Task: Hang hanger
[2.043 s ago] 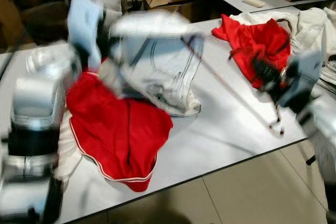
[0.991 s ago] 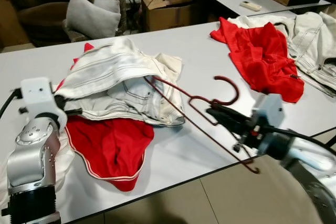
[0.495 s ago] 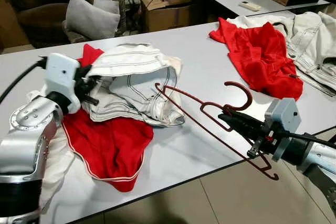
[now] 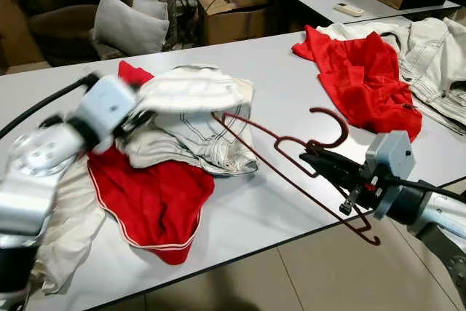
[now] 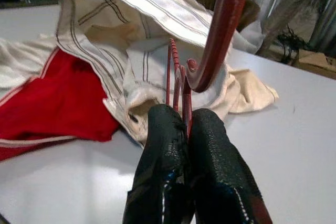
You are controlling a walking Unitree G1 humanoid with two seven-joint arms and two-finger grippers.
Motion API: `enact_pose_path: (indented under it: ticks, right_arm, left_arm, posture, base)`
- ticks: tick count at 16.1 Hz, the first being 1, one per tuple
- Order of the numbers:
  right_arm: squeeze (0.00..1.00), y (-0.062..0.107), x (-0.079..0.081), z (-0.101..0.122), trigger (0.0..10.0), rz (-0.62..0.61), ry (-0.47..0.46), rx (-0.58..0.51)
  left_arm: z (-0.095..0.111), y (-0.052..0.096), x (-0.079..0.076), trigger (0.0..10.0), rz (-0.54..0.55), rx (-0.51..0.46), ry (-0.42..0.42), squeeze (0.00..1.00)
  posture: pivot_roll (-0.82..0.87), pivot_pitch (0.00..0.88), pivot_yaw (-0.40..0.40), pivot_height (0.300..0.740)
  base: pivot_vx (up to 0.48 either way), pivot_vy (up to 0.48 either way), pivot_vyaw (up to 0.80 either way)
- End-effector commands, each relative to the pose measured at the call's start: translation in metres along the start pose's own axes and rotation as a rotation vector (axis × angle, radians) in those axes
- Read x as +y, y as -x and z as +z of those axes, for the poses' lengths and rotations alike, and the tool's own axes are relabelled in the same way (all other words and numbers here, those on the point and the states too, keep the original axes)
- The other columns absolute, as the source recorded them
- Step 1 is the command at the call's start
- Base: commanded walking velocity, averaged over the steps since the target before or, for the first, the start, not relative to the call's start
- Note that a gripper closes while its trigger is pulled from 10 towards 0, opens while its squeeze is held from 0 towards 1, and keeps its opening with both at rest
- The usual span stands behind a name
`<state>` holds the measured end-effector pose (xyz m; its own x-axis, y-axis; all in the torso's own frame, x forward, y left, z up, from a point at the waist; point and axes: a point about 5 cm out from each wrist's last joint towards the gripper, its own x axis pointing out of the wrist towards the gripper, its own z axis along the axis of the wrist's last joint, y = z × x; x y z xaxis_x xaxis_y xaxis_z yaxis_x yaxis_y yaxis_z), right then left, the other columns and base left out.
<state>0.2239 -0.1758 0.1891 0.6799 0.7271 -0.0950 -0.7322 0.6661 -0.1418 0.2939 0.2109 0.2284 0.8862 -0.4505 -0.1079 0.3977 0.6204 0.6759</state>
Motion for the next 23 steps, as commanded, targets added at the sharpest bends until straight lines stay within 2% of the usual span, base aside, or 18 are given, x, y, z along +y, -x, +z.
enact_pose_path:
  ticks: [1, 2, 3, 4, 7, 8, 9, 10, 12, 13, 15, 16, 18, 21, 23]
  right_arm:
    - [0.00, -0.001, 0.000, 0.002, 10.0, 0.006, 0.000, -0.008]
    - [0.00, -0.004, 0.001, 0.005, 10.0, 0.015, 0.002, -0.020]
    - [0.00, -0.005, 0.001, 0.005, 10.0, 0.018, 0.003, -0.024]
    - [0.00, -0.007, 0.003, 0.007, 10.0, 0.029, 0.006, -0.032]
    - [0.00, -0.011, 0.006, 0.010, 10.0, 0.048, 0.009, -0.044]
    - [0.00, -0.011, 0.007, 0.011, 10.0, 0.051, 0.008, -0.045]
    - [0.00, -0.010, 0.008, 0.011, 10.0, 0.053, 0.008, -0.044]
    - [0.00, -0.007, 0.009, 0.010, 10.0, 0.057, 0.003, -0.037]
    - [0.00, -0.002, 0.013, 0.009, 10.0, 0.071, -0.003, -0.021]
    - [0.00, 0.001, 0.017, 0.007, 10.0, 0.095, -0.007, -0.002]
    - [0.00, 0.002, 0.021, 0.005, 10.0, 0.117, -0.008, 0.015]
    - [0.00, 0.003, 0.022, 0.004, 10.0, 0.123, -0.009, 0.022]
    - [0.00, 0.004, 0.023, -0.005, 10.0, 0.093, -0.029, 0.055]
    - [0.00, -0.004, 0.022, -0.011, 10.0, 0.055, -0.067, 0.054]
    - [0.00, -0.008, 0.020, -0.012, 10.0, 0.033, -0.076, 0.050]
  left_arm:
    - [0.000, -0.004, -0.007, 10.0, -0.029, 0.005, -0.040, 0.25]
    - [-0.001, -0.014, -0.019, 10.0, -0.067, 0.014, -0.090, 0.00]
    - [-0.001, -0.016, -0.021, 10.0, -0.070, 0.011, -0.103, 0.00]
    - [0.000, -0.024, -0.024, 10.0, -0.063, 0.012, -0.162, 0.00]
    - [-0.001, -0.039, -0.027, 10.0, -0.052, 0.030, -0.242, 0.00]
    - [-0.001, -0.041, -0.024, 5.4, -0.035, 0.038, -0.241, 0.00]
    - [-0.002, -0.043, -0.022, 5.4, -0.022, 0.043, -0.238, 0.00]
    - [-0.004, -0.046, -0.018, 0.0, 0.000, 0.056, -0.228, 0.00]
    - [-0.005, -0.050, -0.014, 0.0, 0.030, 0.050, -0.174, 0.00]
    - [-0.005, -0.053, -0.010, 0.0, 0.075, 0.032, -0.074, 0.00]
    - [-0.006, -0.054, -0.005, 0.0, 0.118, 0.020, 0.012, 0.00]
    - [-0.005, -0.054, -0.005, 0.0, 0.124, 0.015, 0.031, 0.00]
    - [-0.002, -0.050, -0.016, 0.0, 0.117, -0.018, 0.118, 0.00]
    - [0.008, -0.050, -0.027, 0.0, 0.126, -0.059, 0.194, 0.00]
    - [0.014, -0.051, -0.027, 0.0, 0.136, -0.083, 0.223, 0.00]
  posture:
    - [-0.10, 0.000, 0.038, 0.740]
    - [-0.11, 0.000, 0.041, 0.740]
    - [-0.11, 0.000, 0.042, 0.740]
    - [-0.11, 0.000, 0.043, 0.740]
    - [-0.11, 0.000, 0.044, 0.740]
    - [-0.11, 0.000, 0.047, 0.740]
    - [-0.11, 0.000, 0.047, 0.740]
    - [-0.12, 0.000, 0.049, 0.740]
    - [-0.12, 0.000, 0.054, 0.740]
    - [-0.13, 0.000, 0.061, 0.740]
    - [-0.13, 0.000, 0.069, 0.740]
    - [-0.13, 0.000, 0.069, 0.740]
    - [-0.11, 0.000, 0.024, 0.740]
    - [-0.11, 0.000, 0.003, 0.740]
    - [-0.10, 0.000, -0.011, 0.740]
  base:
    - [0.000, 0.000, 0.00]
    - [0.000, 0.000, 0.00]
    - [0.000, 0.000, 0.00]
    - [0.000, 0.000, 0.00]
    - [0.000, 0.000, 0.00]
    - [0.000, 0.000, 0.00]
    - [0.000, 0.000, 0.00]
    - [0.000, 0.000, 0.00]
    - [0.000, 0.000, 0.00]
    - [0.000, 0.000, 0.00]
    - [0.000, 0.000, 0.00]
    - [0.000, 0.000, 0.00]
    - [0.000, 0.000, 0.00]
    - [0.000, 0.000, 0.00]
    - [0.000, 0.000, 0.00]
